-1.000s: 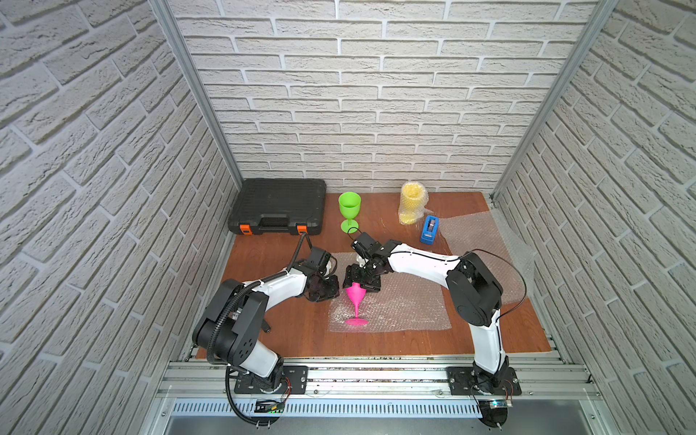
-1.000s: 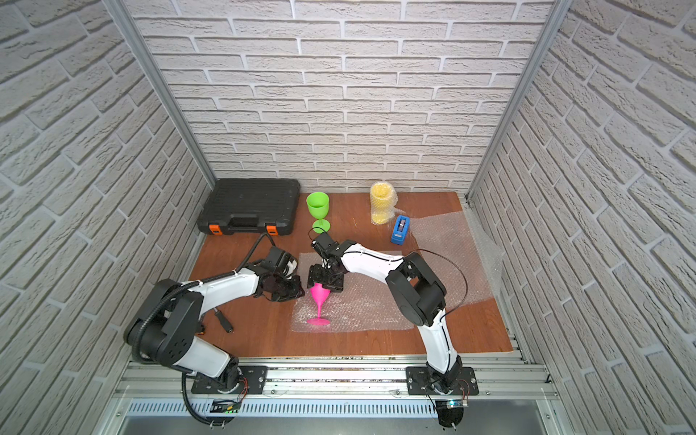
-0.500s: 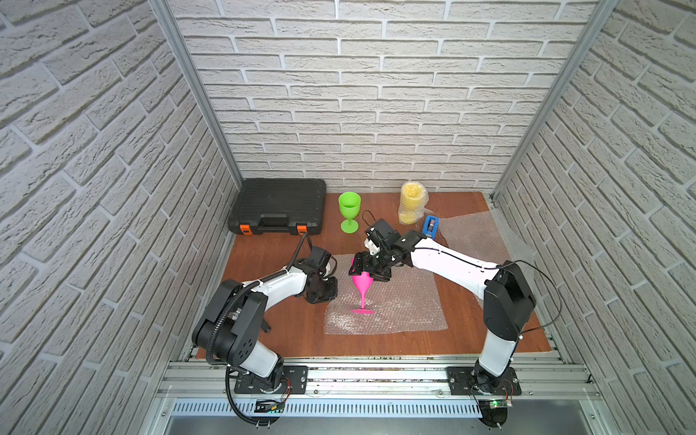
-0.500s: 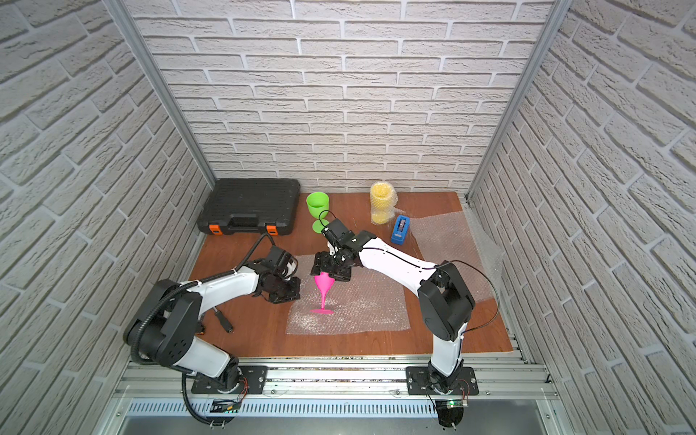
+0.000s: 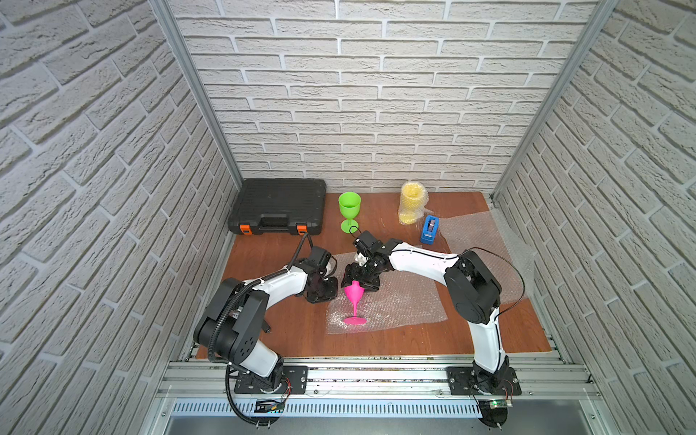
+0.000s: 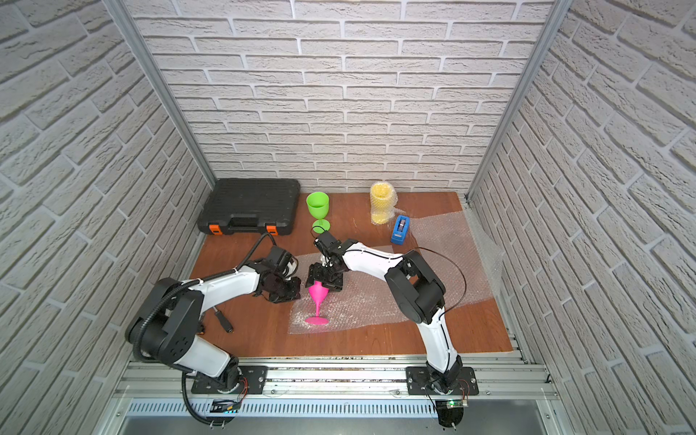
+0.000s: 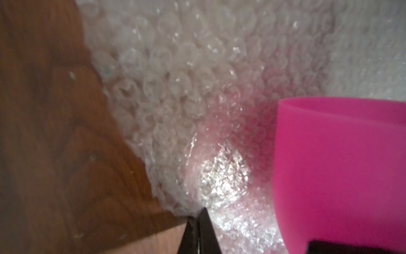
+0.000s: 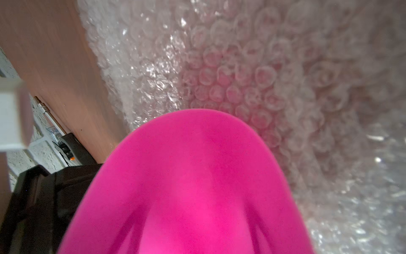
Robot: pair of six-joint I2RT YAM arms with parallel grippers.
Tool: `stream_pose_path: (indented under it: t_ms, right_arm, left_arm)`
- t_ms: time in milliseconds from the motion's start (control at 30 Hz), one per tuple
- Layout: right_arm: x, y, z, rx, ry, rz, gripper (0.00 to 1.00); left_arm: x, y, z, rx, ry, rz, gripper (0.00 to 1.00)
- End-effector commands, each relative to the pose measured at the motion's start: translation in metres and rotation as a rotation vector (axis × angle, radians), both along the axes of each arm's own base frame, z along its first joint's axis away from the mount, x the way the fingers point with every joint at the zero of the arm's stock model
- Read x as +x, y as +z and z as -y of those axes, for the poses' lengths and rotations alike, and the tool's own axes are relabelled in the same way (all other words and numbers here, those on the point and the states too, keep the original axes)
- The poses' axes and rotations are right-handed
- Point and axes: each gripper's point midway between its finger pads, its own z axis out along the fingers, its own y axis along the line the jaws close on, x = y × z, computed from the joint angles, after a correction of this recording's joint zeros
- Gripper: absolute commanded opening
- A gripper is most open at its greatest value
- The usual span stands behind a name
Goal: Wrap wine glasses in bubble wrap
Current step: Place the wine glass on the bubble wrap, then wrap the wine glass in bubble wrap.
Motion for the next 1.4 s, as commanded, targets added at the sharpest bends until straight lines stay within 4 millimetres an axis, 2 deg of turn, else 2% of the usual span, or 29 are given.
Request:
stream_pose_path:
  t_ms: [0,100,267,333,367,500,633,700,800,867,967,1100,1233,1367]
  right_arm:
    - [0.003,-0.002,0.002,-0.026,0.001,0.024,0.79]
    - [0.005,0.016,0.004,-0.016,-0.004,0.061,0.87]
    - [0.008,0.044,0.006,-0.009,0.017,0.106,0.93]
    - [0.007,0.047,0.009,-0.027,0.025,0.107,0.94]
    - [0.007,0.060,0.012,-0.018,0.024,0.128,0.94]
    - [0.006,0.074,0.023,-0.039,0.024,0.156,0.93]
    - [-0.002,0.083,0.044,-0.070,0.020,0.174,0.86]
    - [-0.006,0.074,0.066,-0.122,0.001,0.162,0.80]
    - [-0.012,0.051,0.090,-0.141,-0.043,0.110,0.63]
    - [-0.016,0.036,0.094,-0.133,-0.046,0.083,0.49]
    - [-0.018,0.021,0.082,-0.086,-0.024,0.040,0.35]
    - [-0.014,0.006,0.073,-0.063,-0.022,0.019,0.27]
    - [-0.011,0.002,0.064,-0.023,-0.017,0.010,0.23]
    - [-0.007,-0.004,0.070,-0.043,-0.023,0.014,0.22]
  left_arm:
    - [-0.002,-0.008,-0.003,0.011,-0.019,-0.005,0.06]
    - [-0.002,-0.008,-0.004,0.011,-0.022,0.000,0.06]
    - [-0.001,-0.006,-0.003,0.006,-0.030,0.007,0.06]
    - [0.000,-0.005,-0.004,0.005,-0.029,0.011,0.06]
    - [0.000,-0.004,-0.004,0.002,-0.029,0.014,0.06]
    - [0.002,0.004,-0.005,0.003,-0.029,0.028,0.05]
    - [0.004,0.017,-0.006,-0.005,-0.029,0.054,0.04]
    - [0.005,0.024,-0.005,-0.010,-0.033,0.064,0.03]
    - [0.006,0.037,-0.005,-0.017,-0.041,0.082,0.02]
    - [0.005,0.048,-0.001,-0.035,-0.052,0.091,0.01]
    - [0.006,0.061,0.005,-0.064,-0.057,0.103,0.00]
    - [0.010,0.079,0.017,-0.090,-0.071,0.122,0.00]
    - [0.013,0.095,0.034,-0.106,-0.089,0.131,0.00]
    - [0.014,0.104,0.057,-0.115,-0.126,0.132,0.00]
